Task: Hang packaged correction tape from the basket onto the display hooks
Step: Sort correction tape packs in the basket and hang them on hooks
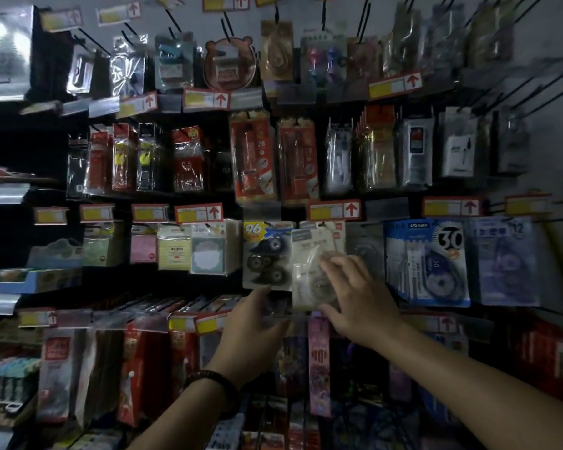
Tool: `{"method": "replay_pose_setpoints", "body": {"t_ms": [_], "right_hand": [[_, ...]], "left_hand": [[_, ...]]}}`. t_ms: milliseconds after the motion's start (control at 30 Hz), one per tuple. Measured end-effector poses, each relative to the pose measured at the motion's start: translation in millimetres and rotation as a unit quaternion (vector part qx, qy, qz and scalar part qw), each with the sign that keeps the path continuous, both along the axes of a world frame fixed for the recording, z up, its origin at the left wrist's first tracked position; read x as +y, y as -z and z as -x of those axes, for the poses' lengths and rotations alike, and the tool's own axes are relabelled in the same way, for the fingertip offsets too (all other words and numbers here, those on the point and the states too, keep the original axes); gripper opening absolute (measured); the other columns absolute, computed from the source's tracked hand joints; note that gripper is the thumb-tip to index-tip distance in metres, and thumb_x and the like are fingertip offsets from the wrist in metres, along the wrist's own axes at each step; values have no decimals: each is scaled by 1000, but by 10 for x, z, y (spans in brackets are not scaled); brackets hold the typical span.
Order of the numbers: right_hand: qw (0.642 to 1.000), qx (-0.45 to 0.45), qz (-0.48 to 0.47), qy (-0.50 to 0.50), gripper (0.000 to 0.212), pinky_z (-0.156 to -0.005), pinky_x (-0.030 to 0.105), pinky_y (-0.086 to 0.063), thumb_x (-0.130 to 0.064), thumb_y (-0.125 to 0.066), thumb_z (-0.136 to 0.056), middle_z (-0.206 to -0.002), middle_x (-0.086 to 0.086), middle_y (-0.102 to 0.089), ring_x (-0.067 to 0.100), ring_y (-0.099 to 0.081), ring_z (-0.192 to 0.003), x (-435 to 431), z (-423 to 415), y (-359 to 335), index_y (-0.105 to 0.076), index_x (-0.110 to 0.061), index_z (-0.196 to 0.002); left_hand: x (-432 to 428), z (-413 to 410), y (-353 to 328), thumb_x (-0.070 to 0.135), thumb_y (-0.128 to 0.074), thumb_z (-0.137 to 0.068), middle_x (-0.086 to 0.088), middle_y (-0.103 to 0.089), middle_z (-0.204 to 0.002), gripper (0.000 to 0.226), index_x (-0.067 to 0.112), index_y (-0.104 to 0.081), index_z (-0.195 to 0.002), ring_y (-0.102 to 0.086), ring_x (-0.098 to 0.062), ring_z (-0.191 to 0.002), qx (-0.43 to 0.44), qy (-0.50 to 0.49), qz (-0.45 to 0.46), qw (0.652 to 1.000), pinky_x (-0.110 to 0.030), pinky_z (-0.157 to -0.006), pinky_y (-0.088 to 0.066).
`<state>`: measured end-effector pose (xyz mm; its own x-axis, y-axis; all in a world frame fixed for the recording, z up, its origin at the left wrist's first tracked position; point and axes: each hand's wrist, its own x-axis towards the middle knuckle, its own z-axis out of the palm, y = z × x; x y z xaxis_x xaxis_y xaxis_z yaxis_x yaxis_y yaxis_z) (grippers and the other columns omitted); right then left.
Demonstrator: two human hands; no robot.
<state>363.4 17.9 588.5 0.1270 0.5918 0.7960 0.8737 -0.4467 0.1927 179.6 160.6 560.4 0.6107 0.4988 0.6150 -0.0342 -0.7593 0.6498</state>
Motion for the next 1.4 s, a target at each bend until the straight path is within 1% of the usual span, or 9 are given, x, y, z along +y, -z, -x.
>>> {"method": "replay_pose_setpoints", "body": {"t_ms": [100,300,667,767,867,933,1133,1267,1400], "right_hand": [[1000,-9,-4,30,100,-80,41,-62,-47,-80,-82,-145,6,-43,26,-41,-137,-61,-75,-98,-28,-16,-161],[996,-41,-15,77,98,-77,43,-61,-43,-85,-78,-142,11,-48,30,-45,-134,-1,-131,-226,-38,-10,-157],[992,36,65,106,86,-114,51,-40,-45,-60,-99,-165,11,-21,30,-22,-151,159,-142,-313,-12,-16,-165],[991,77,58,90,77,-116,51,-39,-42,-57,-100,-167,10,-15,31,-19,-152,95,-51,-211,-19,-18,-162],[994,83,42,63,71,-113,51,-43,-43,-56,-100,-166,9,-21,30,-19,-153,-57,51,43,-27,-18,-159],[994,96,20,39,64,-114,48,-42,-42,-58,-100,-163,9,-29,28,-24,-151,-192,165,299,-38,-18,-155],[975,213,1,-66,36,-92,33,-47,-35,-67,-96,-123,-2,-55,16,-51,-116,-635,628,1730,-60,-19,-128],[925,368,57,-70,29,-84,29,-48,-33,-68,-95,-113,-7,-59,11,-57,-103,-900,936,3061,-65,-22,-122],[862,495,104,-39,22,-85,32,-54,-36,-65,-92,-103,-15,-60,8,-63,-100,-1138,1207,4340,-67,-26,-112]], "left_hand": [[-66,-9,-21,33,-72,-96,8,-57,-144,60,25,-51,-151,-55,-13,-133,28,-44,-67,996,-24,-107,-45],[-100,-59,-14,40,-71,-96,0,-47,-159,74,23,-40,-161,-45,-19,-147,78,-61,-98,990,-34,-120,-40],[-151,7,113,42,-69,-98,1,-46,-159,68,26,-42,-158,-45,-19,-145,94,-51,-107,989,-34,-119,-42],[-160,112,260,43,-70,-98,2,-46,-158,66,28,-44,-156,-48,-18,-142,110,-47,-105,987,-33,-116,-47],[-205,301,531,39,-67,-101,6,-49,-151,56,29,-47,-153,-55,-8,-124,141,-26,-99,985,-13,-92,-51],[-204,459,782,37,-67,-102,7,-52,-147,50,29,-52,-149,-58,-7,-122,170,-12,-84,982,-10,-88,-48],[-355,946,1955,33,-69,-101,8,-73,-120,25,29,-69,-125,-70,-12,-106,262,13,-37,964,-33,-88,-58],[-449,1220,3090,62,-60,-94,24,-67,-128,35,48,-64,-126,-65,-2,-111,373,20,-14,927,-31,-89,-59],[-591,1397,3953,36,-67,-99,6,-73,-121,21,27,-75,-116,-69,-17,-109,450,49,67,889,-36,-92,-57]]}}
